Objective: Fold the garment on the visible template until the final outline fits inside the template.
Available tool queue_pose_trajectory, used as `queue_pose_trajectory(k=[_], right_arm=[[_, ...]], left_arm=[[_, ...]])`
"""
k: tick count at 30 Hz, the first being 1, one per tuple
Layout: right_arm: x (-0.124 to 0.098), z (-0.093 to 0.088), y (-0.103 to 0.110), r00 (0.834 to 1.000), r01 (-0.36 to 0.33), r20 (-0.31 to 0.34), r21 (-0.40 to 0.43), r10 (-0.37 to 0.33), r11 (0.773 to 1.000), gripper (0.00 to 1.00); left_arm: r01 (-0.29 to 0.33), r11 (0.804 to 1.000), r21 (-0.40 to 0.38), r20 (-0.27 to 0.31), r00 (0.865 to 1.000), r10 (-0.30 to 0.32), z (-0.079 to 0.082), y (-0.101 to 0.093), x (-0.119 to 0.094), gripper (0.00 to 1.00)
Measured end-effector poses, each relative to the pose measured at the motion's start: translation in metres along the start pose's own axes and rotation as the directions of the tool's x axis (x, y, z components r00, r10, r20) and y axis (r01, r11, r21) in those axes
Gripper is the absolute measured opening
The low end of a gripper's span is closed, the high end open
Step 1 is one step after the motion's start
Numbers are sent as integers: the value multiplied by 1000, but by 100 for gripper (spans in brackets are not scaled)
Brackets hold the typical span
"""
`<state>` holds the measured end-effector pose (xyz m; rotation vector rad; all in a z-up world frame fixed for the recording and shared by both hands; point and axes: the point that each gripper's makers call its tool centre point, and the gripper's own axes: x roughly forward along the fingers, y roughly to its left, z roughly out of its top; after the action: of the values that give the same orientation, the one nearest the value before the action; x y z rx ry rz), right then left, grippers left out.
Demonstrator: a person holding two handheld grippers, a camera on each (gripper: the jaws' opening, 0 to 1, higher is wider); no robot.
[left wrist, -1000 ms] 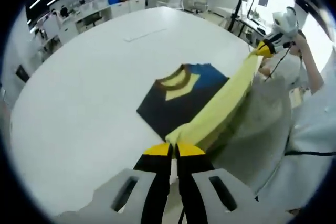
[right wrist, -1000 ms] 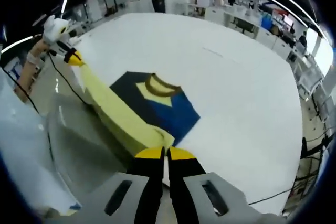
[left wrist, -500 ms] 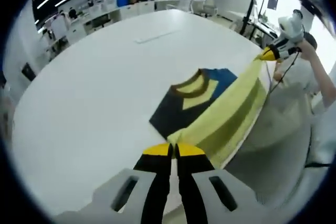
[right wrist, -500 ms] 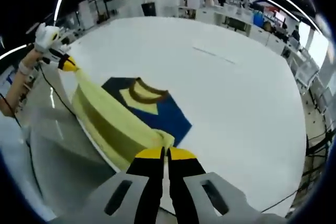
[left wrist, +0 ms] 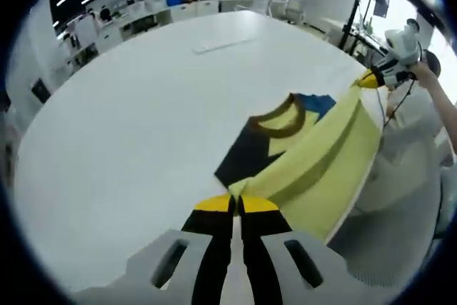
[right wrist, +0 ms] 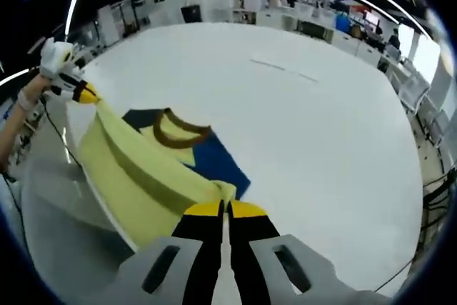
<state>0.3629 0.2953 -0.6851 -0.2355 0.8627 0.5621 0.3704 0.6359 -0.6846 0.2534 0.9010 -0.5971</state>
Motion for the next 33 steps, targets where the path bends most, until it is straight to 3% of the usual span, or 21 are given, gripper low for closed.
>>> queue_pose_trajectory(k=[9, 33], right_arm=[[21, 4, -11, 1000, 17, 16, 9, -17, 1000, 3], [62, -8, -29, 999, 31, 7, 78, -32, 996, 3]], left_arm=[[-9, 1000, -20, 13, 1000, 9, 3, 11, 20, 0], [-17, 995, -101, -11, 1000, 16, -11, 26, 63, 0]])
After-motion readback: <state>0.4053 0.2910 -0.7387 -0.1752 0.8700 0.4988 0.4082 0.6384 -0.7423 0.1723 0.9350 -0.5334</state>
